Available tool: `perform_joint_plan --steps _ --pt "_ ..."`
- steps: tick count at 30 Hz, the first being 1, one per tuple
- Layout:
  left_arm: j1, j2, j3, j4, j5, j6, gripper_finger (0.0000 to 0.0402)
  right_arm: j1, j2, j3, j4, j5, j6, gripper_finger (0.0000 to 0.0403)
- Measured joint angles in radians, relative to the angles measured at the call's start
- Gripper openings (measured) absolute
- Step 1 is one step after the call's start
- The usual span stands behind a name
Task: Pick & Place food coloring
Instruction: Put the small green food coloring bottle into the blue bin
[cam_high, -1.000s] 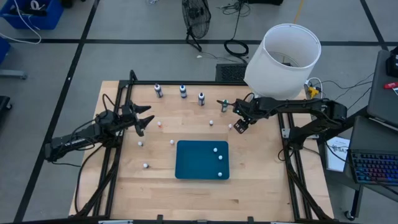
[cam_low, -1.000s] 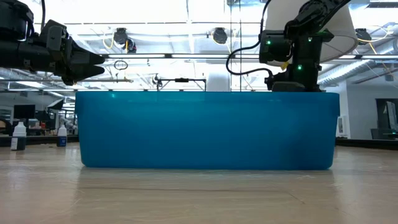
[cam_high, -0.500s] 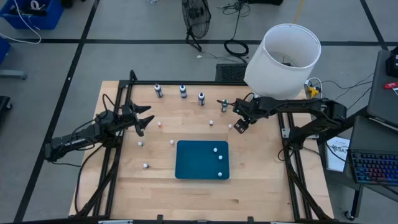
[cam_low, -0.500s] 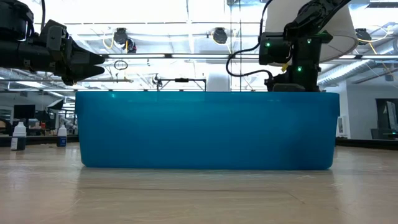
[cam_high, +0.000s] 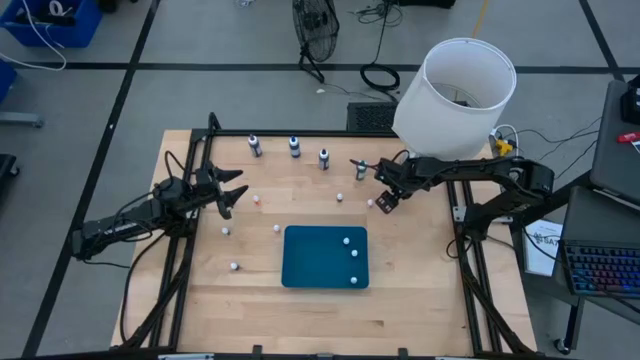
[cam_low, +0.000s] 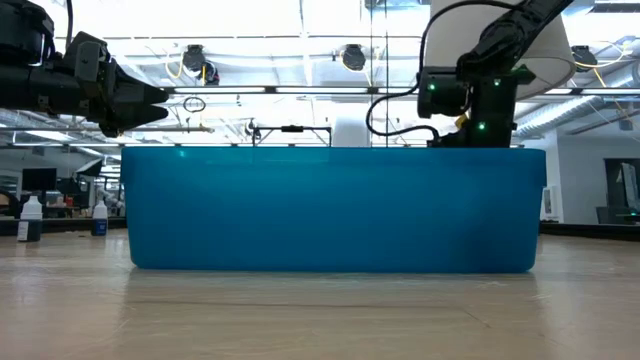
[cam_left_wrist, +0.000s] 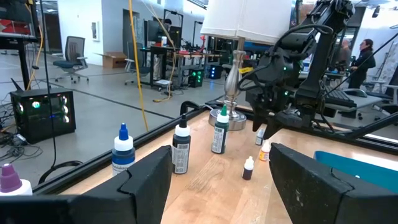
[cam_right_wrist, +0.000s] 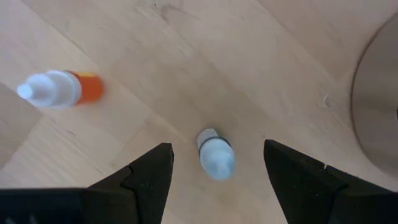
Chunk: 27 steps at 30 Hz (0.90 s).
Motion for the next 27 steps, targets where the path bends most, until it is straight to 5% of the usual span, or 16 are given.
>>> perform_joint_plan --steps 27 --pt "0.0 0.0 0.0 0.0 0.0 0.0 0.0269 0.0 0.0 -0.001 -0.004 0.0 0.003 0.0133"
